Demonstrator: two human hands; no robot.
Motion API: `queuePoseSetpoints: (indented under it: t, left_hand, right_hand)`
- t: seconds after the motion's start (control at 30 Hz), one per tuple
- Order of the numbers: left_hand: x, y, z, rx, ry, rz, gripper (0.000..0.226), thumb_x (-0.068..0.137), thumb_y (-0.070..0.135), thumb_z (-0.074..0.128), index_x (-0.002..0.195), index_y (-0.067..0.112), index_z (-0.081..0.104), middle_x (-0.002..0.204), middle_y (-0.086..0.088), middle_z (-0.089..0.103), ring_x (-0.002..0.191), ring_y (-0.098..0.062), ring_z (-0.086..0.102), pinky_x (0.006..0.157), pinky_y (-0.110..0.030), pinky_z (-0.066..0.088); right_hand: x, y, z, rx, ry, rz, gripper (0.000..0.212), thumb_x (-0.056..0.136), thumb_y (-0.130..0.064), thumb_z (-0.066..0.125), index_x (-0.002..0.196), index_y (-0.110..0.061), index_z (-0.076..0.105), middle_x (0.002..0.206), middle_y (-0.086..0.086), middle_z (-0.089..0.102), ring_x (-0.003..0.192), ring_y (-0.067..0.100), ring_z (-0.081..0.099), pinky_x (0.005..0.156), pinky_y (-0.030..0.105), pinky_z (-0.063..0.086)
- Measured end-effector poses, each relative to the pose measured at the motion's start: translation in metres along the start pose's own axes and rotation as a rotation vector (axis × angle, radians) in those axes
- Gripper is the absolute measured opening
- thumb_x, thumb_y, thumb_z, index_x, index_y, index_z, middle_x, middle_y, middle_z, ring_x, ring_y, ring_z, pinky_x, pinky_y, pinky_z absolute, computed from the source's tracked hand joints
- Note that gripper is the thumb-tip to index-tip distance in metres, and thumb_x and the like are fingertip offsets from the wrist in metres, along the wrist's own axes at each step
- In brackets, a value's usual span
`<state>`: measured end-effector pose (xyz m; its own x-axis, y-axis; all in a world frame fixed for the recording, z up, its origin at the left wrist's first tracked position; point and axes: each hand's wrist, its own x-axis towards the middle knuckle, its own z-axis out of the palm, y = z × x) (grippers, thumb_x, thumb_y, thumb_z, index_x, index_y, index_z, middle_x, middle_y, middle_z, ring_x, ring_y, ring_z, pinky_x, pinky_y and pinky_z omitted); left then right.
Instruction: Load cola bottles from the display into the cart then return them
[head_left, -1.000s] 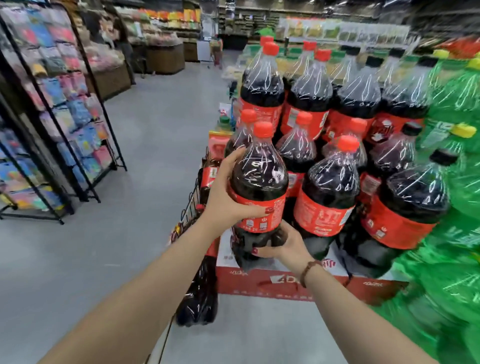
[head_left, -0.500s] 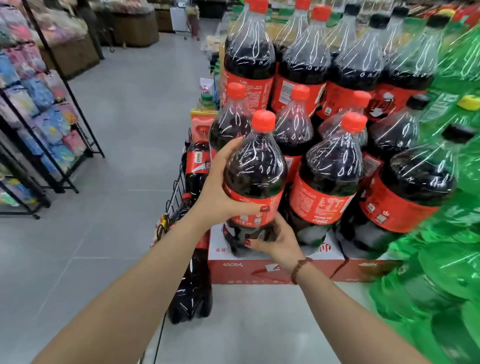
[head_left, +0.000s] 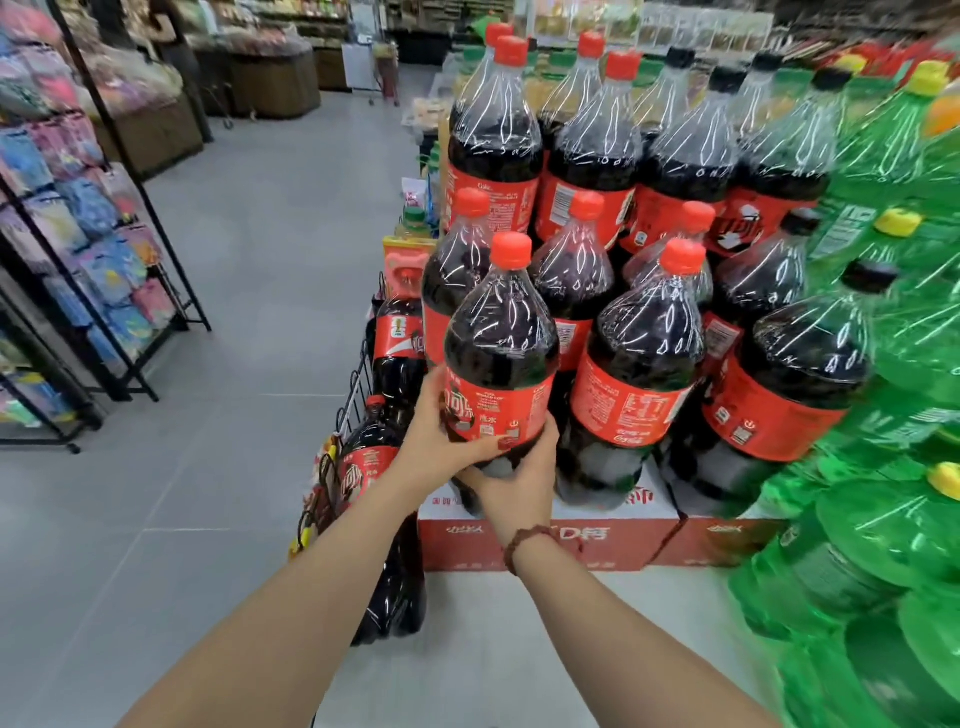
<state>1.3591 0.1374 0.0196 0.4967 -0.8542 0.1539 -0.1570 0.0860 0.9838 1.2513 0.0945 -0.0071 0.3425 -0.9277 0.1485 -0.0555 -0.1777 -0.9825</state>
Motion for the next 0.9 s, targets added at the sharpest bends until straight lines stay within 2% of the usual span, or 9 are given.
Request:
queuePoseSetpoints:
  t: [0.1, 0.17, 0.23, 0.37, 0.47, 0.6, 0.73, 0.8, 0.9]
  left_hand:
    - [-0.008, -0.012, 0.002, -0.051, 0.015, -0.069, 0.085, 0.068, 0.021, 0.086, 0.136, 0.043, 0.038, 0.131, 0.012, 0.054, 0.121, -0.008, 0.053, 0.094, -0.026, 0.047]
    - [-0.008, -0.009, 0.004, -0.070, 0.026, -0.082, 0.085, 0.068, 0.020, 0.087, 0.135, 0.045, 0.040, 0.132, 0.010, 0.055, 0.120, -0.009, 0.053, 0.095, -0.028, 0.047]
    - [-0.007, -0.006, 0.009, -0.087, 0.045, -0.090, 0.090, 0.063, 0.026, 0.088, 0.137, 0.042, 0.040, 0.132, 0.007, 0.056, 0.118, -0.012, 0.055, 0.095, -0.029, 0.048]
    - [-0.006, -0.001, 0.018, -0.083, 0.098, -0.069, 0.086, 0.070, 0.008, 0.085, 0.139, 0.033, 0.040, 0.130, 0.004, 0.056, 0.112, -0.004, 0.055, 0.085, -0.018, 0.049]
    - [-0.005, -0.002, 0.019, -0.076, 0.109, -0.052, 0.086, 0.069, 0.006, 0.085, 0.140, 0.028, 0.041, 0.132, 0.001, 0.056, 0.117, -0.009, 0.054, 0.092, -0.021, 0.048]
    - [-0.004, -0.005, 0.019, -0.055, 0.097, -0.037, 0.087, 0.070, 0.006, 0.085, 0.142, 0.026, 0.040, 0.134, 0.003, 0.055, 0.121, -0.009, 0.052, 0.093, -0.016, 0.046]
    - [-0.003, -0.006, 0.015, -0.055, 0.072, -0.046, 0.089, 0.070, 0.007, 0.085, 0.143, 0.027, 0.038, 0.136, 0.003, 0.053, 0.122, -0.008, 0.052, 0.097, -0.023, 0.047]
    - [-0.004, -0.006, 0.015, -0.050, 0.062, -0.055, 0.089, 0.071, 0.007, 0.084, 0.143, 0.029, 0.037, 0.135, 0.005, 0.052, 0.120, -0.005, 0.051, 0.096, -0.023, 0.047]
    - [-0.007, -0.002, 0.016, -0.052, 0.055, -0.060, 0.086, 0.073, 0.007, 0.082, 0.139, 0.036, 0.036, 0.130, 0.011, 0.052, 0.112, 0.007, 0.050, 0.086, -0.012, 0.045]
  right_hand:
    - [0.004, -0.003, -0.007, 0.041, -0.063, -0.002, 0.099, 0.057, -0.012, 0.089, 0.135, -0.032, 0.031, 0.127, -0.006, 0.055, 0.116, 0.004, 0.054, 0.097, 0.027, 0.049]
    - [0.009, -0.004, -0.013, 0.062, -0.093, 0.005, 0.096, 0.060, -0.002, 0.087, 0.137, -0.022, 0.032, 0.123, -0.005, 0.054, 0.110, 0.003, 0.054, 0.087, 0.009, 0.047]
    - [0.012, -0.004, -0.018, 0.067, -0.096, 0.011, 0.095, 0.061, 0.003, 0.086, 0.137, -0.017, 0.032, 0.118, -0.008, 0.054, 0.104, -0.002, 0.053, 0.076, -0.001, 0.043]
    - [0.016, -0.003, -0.023, 0.037, -0.089, 0.010, 0.097, 0.060, 0.004, 0.086, 0.139, -0.014, 0.033, 0.113, -0.016, 0.054, 0.104, -0.002, 0.054, 0.075, -0.001, 0.043]
    - [0.019, 0.000, -0.023, 0.021, -0.082, 0.006, 0.099, 0.058, 0.004, 0.086, 0.140, -0.014, 0.033, 0.115, -0.020, 0.053, 0.103, -0.015, 0.051, 0.079, 0.002, 0.043]
    - [0.020, 0.004, -0.022, -0.017, -0.080, 0.012, 0.104, 0.058, -0.005, 0.089, 0.142, -0.016, 0.030, 0.123, -0.010, 0.056, 0.111, -0.001, 0.055, 0.089, 0.015, 0.046]
    - [0.018, 0.003, -0.019, 0.008, -0.084, 0.035, 0.092, 0.064, -0.002, 0.085, 0.138, -0.016, 0.032, 0.117, -0.013, 0.054, 0.105, -0.009, 0.052, 0.085, 0.008, 0.048]
    - [0.017, 0.002, -0.018, -0.001, -0.097, 0.062, 0.085, 0.067, -0.001, 0.083, 0.135, -0.014, 0.034, 0.115, -0.010, 0.054, 0.104, -0.002, 0.055, 0.082, 0.006, 0.048]
    - [0.015, 0.000, -0.021, -0.023, -0.122, 0.099, 0.083, 0.069, -0.005, 0.083, 0.136, -0.011, 0.034, 0.117, -0.004, 0.054, 0.109, 0.011, 0.053, 0.079, 0.010, 0.047]
